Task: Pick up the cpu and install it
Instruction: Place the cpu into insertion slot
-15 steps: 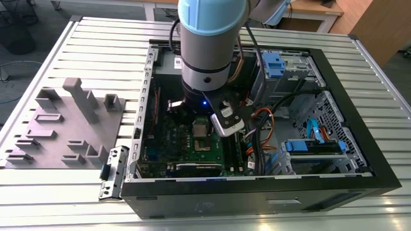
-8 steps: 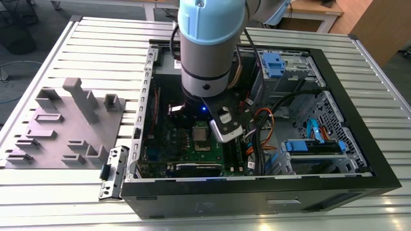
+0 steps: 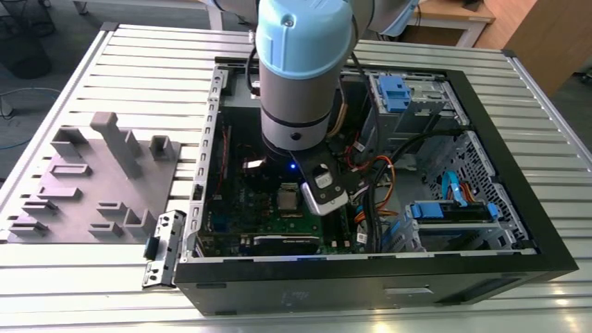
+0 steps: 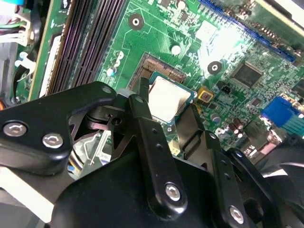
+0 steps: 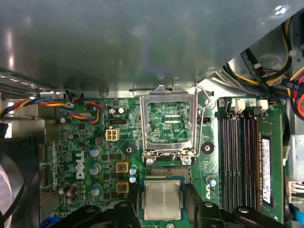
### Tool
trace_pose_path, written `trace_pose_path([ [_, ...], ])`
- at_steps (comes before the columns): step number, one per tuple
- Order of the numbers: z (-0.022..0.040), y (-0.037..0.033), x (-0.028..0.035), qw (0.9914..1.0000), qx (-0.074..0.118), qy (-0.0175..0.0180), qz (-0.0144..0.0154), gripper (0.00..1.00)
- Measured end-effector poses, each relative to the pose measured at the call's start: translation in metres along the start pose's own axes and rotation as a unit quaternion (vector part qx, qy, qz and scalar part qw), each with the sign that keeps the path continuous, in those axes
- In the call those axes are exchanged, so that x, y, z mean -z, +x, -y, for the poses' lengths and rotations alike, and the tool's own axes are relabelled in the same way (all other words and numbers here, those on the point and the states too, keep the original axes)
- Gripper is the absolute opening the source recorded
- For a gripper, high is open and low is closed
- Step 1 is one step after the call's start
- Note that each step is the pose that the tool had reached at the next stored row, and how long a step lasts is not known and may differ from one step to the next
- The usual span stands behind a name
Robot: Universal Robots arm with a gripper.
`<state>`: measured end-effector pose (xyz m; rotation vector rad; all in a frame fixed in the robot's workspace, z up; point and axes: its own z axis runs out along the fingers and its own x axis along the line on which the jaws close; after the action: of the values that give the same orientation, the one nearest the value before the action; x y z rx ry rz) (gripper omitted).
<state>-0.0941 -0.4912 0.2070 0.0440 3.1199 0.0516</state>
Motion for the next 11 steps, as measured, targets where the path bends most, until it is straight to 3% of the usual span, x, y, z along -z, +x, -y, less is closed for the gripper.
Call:
trace_pose_path([
  [11, 0.0001, 0.0, -0.0018, 1.0, 0.0, 0.0, 0.0, 0.47],
])
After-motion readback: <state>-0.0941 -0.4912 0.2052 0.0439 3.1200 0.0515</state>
